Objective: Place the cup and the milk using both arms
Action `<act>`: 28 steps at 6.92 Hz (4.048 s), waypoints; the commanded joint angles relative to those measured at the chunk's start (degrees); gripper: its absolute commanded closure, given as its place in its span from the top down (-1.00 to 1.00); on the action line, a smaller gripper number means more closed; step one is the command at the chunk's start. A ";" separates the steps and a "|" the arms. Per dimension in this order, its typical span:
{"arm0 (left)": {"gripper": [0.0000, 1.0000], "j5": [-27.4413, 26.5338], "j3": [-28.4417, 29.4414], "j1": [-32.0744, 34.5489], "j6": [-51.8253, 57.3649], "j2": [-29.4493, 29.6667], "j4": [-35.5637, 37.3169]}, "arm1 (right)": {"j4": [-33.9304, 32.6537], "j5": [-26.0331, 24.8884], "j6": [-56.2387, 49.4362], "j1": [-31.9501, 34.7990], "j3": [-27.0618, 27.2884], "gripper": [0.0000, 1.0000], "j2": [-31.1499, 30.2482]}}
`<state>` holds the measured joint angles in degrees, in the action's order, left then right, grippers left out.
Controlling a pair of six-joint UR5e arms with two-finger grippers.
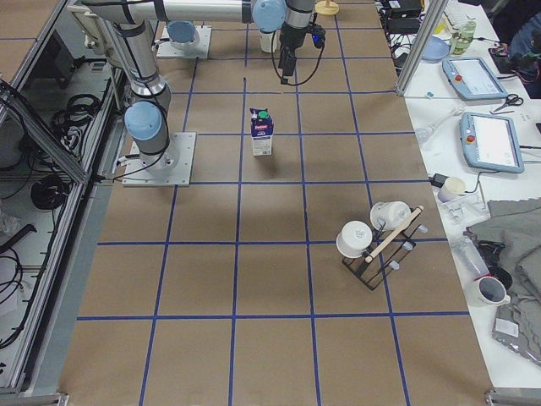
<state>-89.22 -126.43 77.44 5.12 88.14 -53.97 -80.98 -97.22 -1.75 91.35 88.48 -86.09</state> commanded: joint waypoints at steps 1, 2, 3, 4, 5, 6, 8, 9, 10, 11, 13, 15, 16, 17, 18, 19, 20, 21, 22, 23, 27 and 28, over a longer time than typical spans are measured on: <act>-1.00 1.24 7.65 6.09 -9.72 1.06 -3.85 | 0.12 0.37 -0.88 -0.29 0.55 1.00 -0.04; -1.00 0.99 8.99 12.58 -17.34 2.20 -4.38 | 0.03 0.46 -1.40 -0.56 1.59 1.00 -0.04; -1.00 1.42 9.18 18.21 -24.29 3.34 -3.52 | -0.23 0.46 -5.06 -1.78 2.56 1.00 -0.13; -1.00 1.16 9.10 23.14 -29.93 5.01 -3.42 | -0.06 0.54 -7.62 -4.57 2.92 1.00 -0.30; -1.00 1.51 9.10 25.98 -34.77 6.94 -0.81 | -0.23 0.54 -9.74 -7.21 3.97 1.00 -0.39; -1.00 3.16 9.10 27.48 -40.74 9.74 3.39 | -1.28 0.89 -12.37 -8.46 6.59 0.93 -1.26; -1.00 3.71 9.36 33.10 -45.89 12.75 5.45 | -10.46 0.98 -12.74 -8.56 17.72 0.95 -5.38; -1.00 3.71 9.36 33.91 -48.51 14.32 7.46 | -14.35 1.51 -13.62 -8.56 21.95 0.95 -5.83; -1.00 3.71 9.36 34.00 -48.53 14.95 7.56 | -15.52 2.12 -13.71 -8.56 24.08 0.93 -6.01; 0.46 1.27 9.88 34.00 -48.01 14.69 8.00 | -17.70 2.13 -13.80 -8.56 24.54 0.93 -5.93; 0.86 -1.83 14.43 31.56 -41.48 10.58 5.03 | -17.72 1.86 -14.41 -8.65 25.60 0.62 -5.93; 0.93 -1.92 21.89 22.02 -27.26 4.70 -14.47 | -17.99 1.34 -14.50 -8.73 25.43 -0.32 -5.93; 0.93 -4.88 24.71 17.09 -19.08 1.63 -20.76 | -18.08 1.25 -14.77 -8.73 25.25 -0.49 -5.93; 1.00 -5.43 27.18 12.78 -11.78 -1.01 -23.26 | -17.90 1.25 -14.77 -8.73 24.46 -0.54 -6.01; 1.00 -4.30 29.29 10.82 -8.31 -1.82 -23.63 | -17.90 1.86 -14.33 -8.73 22.89 -0.53 -5.67; 1.00 -1.25 30.70 10.89 -8.11 -1.57 -23.03 | -17.73 3.52 -13.37 -8.82 20.26 -0.53 -5.14; 1.00 -1.74 31.76 10.54 -6.45 -1.83 -23.72 | -17.29 8.06 -8.23 -8.56 16.58 -0.53 -1.83; 1.00 -2.09 31.42 9.75 -4.26 -1.57 -23.73 | -17.29 9.58 -2.00 -6.47 11.50 -0.53 1.77; 1.00 -2.09 31.07 9.49 -3.80 -1.48 -23.90 | -17.29 11.34 5.02 -1.84 5.97 -0.52 6.68; 1.00 -1.66 31.94 9.40 -3.80 -1.83 -23.90 | -17.37 11.96 13.53 3.52 2.69 -0.51 9.95; 1.00 -1.65 31.60 9.13 -3.80 -1.13 -23.99 | -13.68 17.15 21.36 11.21 5.80 -0.52 8.32; 1.00 -1.57 31.42 9.13 -3.80 -0.87 -23.99 | -13.86 17.16 20.92 11.22 7.48 -0.52 7.27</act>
<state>-90.86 -94.79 86.62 1.32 87.02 -77.96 -95.01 -80.23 19.29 102.10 93.88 -77.53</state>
